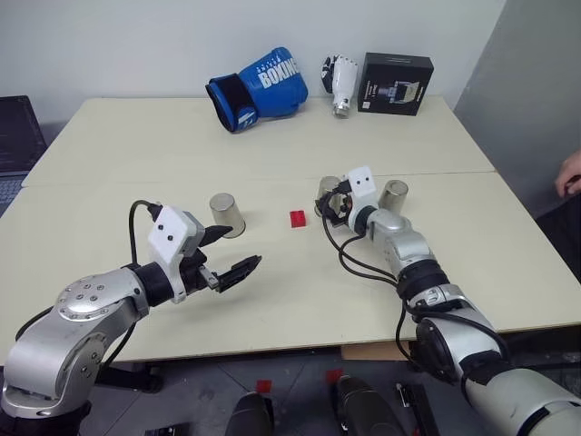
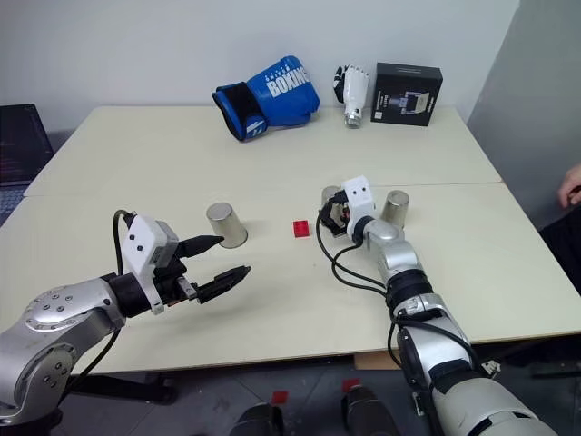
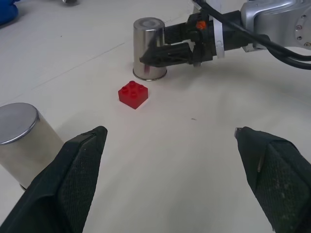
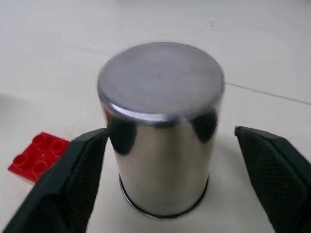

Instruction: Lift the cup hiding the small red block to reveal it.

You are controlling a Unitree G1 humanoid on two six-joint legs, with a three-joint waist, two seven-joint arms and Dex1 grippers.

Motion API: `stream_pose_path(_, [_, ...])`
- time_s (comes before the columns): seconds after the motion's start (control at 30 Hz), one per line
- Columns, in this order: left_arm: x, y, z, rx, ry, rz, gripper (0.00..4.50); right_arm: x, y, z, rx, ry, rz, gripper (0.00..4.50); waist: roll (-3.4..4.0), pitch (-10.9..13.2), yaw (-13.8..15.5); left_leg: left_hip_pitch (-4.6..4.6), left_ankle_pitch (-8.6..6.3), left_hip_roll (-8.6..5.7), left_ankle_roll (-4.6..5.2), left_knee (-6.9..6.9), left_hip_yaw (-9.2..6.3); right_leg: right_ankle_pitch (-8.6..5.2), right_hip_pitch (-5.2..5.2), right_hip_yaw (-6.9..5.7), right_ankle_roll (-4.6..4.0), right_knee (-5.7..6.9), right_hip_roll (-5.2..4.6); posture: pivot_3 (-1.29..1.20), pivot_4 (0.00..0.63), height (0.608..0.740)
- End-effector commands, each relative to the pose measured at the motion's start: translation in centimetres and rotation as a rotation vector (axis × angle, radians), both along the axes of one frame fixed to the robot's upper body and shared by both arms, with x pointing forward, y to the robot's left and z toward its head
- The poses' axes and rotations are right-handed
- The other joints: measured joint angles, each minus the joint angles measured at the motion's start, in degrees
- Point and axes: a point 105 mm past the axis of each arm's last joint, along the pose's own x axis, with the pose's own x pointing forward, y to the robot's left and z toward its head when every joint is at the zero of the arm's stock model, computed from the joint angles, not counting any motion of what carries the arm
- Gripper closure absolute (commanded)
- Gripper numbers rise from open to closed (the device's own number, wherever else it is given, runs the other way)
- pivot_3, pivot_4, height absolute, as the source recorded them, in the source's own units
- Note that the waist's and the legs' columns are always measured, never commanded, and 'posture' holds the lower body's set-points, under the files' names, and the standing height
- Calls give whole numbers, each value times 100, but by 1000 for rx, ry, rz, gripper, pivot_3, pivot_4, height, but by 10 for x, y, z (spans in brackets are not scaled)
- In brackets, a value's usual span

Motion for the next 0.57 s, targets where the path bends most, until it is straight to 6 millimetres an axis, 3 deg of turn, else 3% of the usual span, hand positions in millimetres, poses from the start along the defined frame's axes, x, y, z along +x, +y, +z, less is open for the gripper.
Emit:
stream_pose_path(0.03, [1, 6, 13, 17, -53, 12, 0, -18, -8, 15, -43, -35, 83, 17, 0, 0, 7, -1, 0, 0, 0, 0, 1, 0, 0, 1, 0, 0, 0, 0, 150, 740])
stream_pose_path(0.2, [0, 21, 19, 45, -20, 15, 0, -83, -24, 17, -144, 57, 303, 17, 12, 7, 95, -2, 0, 1, 0, -1, -1, -14, -4, -2, 17, 1, 0, 0, 150, 740])
stream_pose_path(0.3, [2, 36, 25, 60, -6, 42, 0, -114, -40, 33, -160, 86, 376, 17, 19, 12, 99, 1, -1, 1, 0, -2, 1, -23, -4, -1, 24, -1, 0, 0, 150, 740])
stream_pose_path(0.43, [2, 45, 28, 66, 22, 33, 0, -139, -61, 48, -196, 116, 432, 17, 21, 13, 109, 13, 0, 4, 1, 2, 6, -36, 0, 2, 2, 1, 3, 0, 150, 740])
stream_pose_path(0.57, [0, 46, 28, 81, 41, 0, 0, -146, -73, 56, -212, 131, 414, 17, 16, 11, 124, 12, 0, 3, 1, 7, 10, -40, 2, 5, -4, -2, 1, 0, 150, 740])
